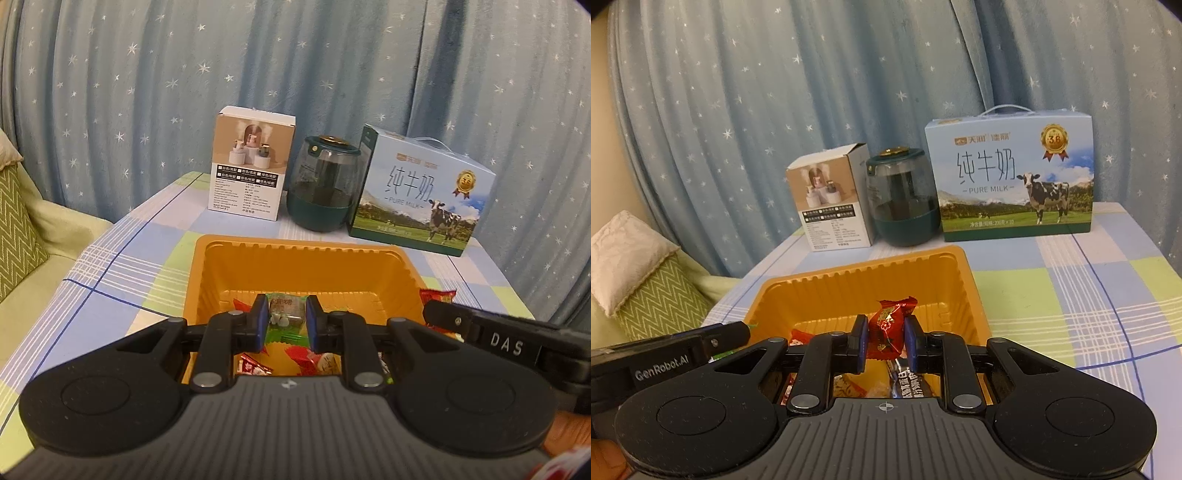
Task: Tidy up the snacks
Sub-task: 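Carry both candies over the orange tray and open both tools to drop them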
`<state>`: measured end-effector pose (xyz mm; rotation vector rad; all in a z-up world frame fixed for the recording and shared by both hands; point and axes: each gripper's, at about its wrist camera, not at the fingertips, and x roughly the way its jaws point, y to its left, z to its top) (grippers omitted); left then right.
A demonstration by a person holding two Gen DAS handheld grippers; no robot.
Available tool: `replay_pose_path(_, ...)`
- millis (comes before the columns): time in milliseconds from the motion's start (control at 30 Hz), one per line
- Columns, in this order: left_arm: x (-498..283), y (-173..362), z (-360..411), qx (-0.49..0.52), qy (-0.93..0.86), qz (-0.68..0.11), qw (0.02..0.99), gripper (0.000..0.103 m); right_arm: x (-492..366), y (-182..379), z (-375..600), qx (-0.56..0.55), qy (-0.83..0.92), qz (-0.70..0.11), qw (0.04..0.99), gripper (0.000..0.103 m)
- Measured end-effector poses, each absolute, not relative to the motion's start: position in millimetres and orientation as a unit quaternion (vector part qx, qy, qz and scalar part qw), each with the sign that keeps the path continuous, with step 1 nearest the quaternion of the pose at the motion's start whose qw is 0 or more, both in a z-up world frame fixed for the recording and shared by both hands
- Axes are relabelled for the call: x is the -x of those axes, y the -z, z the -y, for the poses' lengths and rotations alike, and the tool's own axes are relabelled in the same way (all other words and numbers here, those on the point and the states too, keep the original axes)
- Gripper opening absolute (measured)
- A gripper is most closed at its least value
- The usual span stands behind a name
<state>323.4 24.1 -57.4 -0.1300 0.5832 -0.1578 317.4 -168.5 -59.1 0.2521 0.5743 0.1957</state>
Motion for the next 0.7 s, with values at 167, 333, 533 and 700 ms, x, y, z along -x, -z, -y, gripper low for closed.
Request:
replay_pose_path(167, -332.3, 61.4, -28.8, 0.076, 0.075, -0.291, 0.951, 0.019, -325.8, 65.6, 168.5, -0.122, -0.094, -0.288, 0.945, 0.021)
replay_pose_path(333, -338.6, 64.9, -29.5, 0.081, 0.076, -0.297, 0.948, 0.019, -327.5, 69.6, 171.3, -0.124, -0.091, -0.292, 0.944, 0.021)
replay_pose_path(533, -343.7, 69.0, -28.4, 0.083, 0.077, -0.302, 0.947, 0.019, -327.9, 70.9, 174.4, -0.127, -0.09, -0.294, 0.943, 0.021)
replay_pose_path(700, -349.1, 70.5, -37.9, 0.11, 0.076, -0.294, 0.946, 0.048, -327.7, 70.9, 174.7, -0.128, -0.092, -0.293, 0.943, 0.021)
